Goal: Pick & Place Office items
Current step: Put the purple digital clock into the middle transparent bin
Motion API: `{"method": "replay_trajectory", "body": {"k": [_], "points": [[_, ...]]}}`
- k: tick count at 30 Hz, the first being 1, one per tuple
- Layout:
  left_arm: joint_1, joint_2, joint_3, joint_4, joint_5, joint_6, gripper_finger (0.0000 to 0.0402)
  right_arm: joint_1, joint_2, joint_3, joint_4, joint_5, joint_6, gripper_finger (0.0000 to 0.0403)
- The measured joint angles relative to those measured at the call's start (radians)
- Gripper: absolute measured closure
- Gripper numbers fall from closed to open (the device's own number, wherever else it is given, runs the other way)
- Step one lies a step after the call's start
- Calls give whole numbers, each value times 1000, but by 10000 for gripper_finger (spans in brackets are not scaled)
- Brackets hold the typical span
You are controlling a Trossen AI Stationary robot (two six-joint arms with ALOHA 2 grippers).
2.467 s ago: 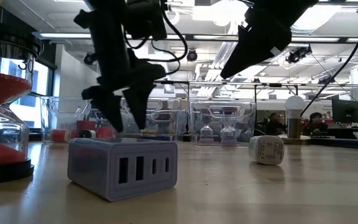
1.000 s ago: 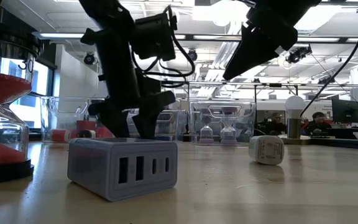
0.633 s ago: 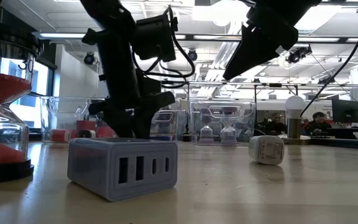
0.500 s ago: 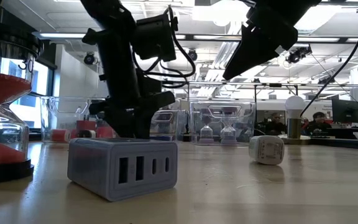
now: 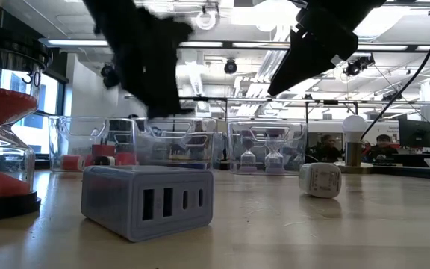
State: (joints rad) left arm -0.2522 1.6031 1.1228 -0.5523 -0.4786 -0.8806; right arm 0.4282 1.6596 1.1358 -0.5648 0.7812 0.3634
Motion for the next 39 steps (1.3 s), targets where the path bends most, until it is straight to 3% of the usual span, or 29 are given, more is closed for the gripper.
{"method": "replay_trajectory", "body": {"k": [6, 13, 24, 29, 39], "points": [[54, -209, 5, 5, -69, 108, 254, 0, 0, 0, 2, 1, -1, 70], [247, -317, 7, 5, -7, 226, 254, 32, -1, -27, -30, -14, 55, 70], [570, -183, 7, 8, 283, 336, 254, 106, -1, -66, -18, 132, 111, 70], [616, -95, 7, 8, 341, 368, 254, 107, -1, -66, -18, 162, 107, 70], [649, -13, 7, 17, 355, 367, 254, 107, -1, -66, -22, 155, 104, 70]]}}
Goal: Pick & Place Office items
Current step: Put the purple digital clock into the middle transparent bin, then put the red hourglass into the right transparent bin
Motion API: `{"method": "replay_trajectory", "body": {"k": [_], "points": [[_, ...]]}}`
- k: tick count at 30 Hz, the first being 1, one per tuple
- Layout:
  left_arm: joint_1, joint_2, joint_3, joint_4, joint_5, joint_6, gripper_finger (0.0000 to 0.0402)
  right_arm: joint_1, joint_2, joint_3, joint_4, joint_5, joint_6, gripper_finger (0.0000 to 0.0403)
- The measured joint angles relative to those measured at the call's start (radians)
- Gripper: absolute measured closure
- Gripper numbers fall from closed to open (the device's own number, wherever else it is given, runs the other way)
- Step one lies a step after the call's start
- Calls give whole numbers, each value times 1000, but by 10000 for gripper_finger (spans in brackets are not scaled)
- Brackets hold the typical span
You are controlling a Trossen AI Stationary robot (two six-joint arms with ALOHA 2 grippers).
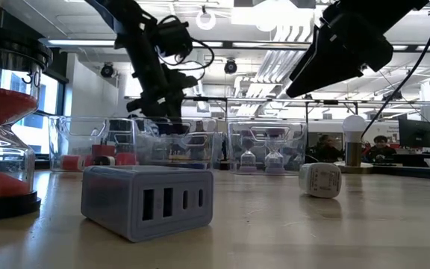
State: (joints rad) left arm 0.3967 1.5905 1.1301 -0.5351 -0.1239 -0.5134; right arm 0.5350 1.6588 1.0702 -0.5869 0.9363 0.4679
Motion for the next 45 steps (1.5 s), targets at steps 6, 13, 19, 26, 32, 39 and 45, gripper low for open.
{"method": "replay_trajectory", "body": {"k": [6, 13, 19, 26, 32, 39, 45], "points": [[2, 30, 1, 1, 5, -15, 205, 0, 0, 0, -1, -20, -1, 70], [0, 43, 1, 10, 5, -17, 182, 0, 1, 0, -1, -30, -1, 70], [0, -4, 19, -16, 75, 30, 181, 0, 1, 0, -1, -30, -1, 70], [-67, -137, 60, -104, 265, 12, 180, 0, 1, 0, 0, -31, -1, 70], [-212, -262, 61, -151, 364, -26, 180, 0, 1, 0, 0, -31, -1, 70], [-442, -329, 61, -141, 308, -41, 180, 0, 1, 0, 0, -31, -1, 70], [-574, -295, 61, -130, 151, -73, 180, 0, 1, 0, 26, -28, -2, 70]]}}
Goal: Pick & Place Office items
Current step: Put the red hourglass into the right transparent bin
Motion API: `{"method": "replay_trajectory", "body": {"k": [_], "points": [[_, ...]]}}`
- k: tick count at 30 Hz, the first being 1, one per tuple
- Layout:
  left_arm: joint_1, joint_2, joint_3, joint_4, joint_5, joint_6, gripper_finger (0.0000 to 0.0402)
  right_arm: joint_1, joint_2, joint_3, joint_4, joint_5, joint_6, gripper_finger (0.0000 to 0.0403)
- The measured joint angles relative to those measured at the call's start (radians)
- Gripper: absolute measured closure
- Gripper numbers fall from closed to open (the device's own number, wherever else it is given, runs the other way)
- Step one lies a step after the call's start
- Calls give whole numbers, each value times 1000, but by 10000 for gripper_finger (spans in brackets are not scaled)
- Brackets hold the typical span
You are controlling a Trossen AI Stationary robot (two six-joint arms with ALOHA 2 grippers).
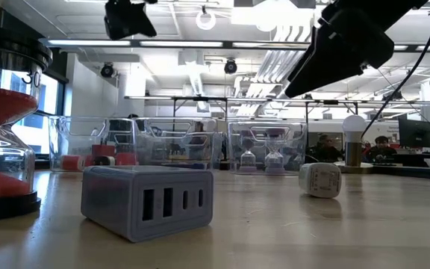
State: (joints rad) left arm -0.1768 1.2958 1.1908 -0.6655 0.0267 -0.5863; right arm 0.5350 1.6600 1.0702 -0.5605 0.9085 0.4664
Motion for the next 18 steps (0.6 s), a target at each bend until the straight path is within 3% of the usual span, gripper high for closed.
{"method": "replay_trajectory", "body": {"k": [10, 18], "points": [[-6, 95, 0, 0, -41, -87, 180, 0, 0, 0, 5, -2, 0, 70], [20, 109, 0, 28, -37, -72, 175, 0, 0, 0, 4, -2, 0, 70]]}}
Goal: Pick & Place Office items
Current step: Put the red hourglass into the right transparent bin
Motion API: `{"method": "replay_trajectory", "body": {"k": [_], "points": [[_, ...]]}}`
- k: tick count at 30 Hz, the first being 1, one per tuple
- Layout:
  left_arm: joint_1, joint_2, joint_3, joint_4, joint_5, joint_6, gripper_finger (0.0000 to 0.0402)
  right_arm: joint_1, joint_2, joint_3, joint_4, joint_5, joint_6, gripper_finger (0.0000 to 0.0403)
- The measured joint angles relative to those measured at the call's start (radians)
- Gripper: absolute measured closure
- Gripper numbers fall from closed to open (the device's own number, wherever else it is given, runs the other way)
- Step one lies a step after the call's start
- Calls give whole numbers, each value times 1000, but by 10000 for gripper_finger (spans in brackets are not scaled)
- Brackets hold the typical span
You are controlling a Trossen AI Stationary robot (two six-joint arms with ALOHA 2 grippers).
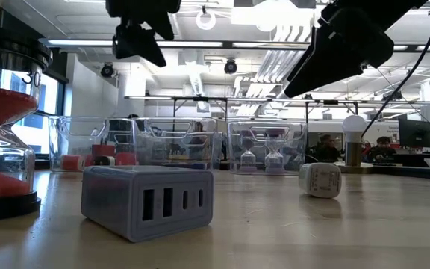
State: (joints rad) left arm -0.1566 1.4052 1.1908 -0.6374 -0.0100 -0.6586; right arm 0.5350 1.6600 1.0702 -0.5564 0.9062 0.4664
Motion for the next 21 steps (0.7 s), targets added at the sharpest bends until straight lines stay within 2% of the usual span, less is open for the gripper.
{"method": "replay_trajectory", "body": {"k": [3, 8, 11, 16, 21], "points": [[0, 0, 0, 21, -1, 54, 155, 0, 0, 0, 0, 0, 0, 70], [0, 0, 0, 44, 0, 64, 99, 0, 0, 0, 0, 0, 0, 70], [5, 0, 0, 65, 45, 122, 79, 0, 0, 0, 0, 0, 0, 70], [-43, -1, 15, 87, 52, 248, 73, -7, 0, 0, 0, 0, 0, 70], [-125, -1, 104, 58, 17, 309, 73, -23, 0, 0, 1, 0, 8, 70]]}}
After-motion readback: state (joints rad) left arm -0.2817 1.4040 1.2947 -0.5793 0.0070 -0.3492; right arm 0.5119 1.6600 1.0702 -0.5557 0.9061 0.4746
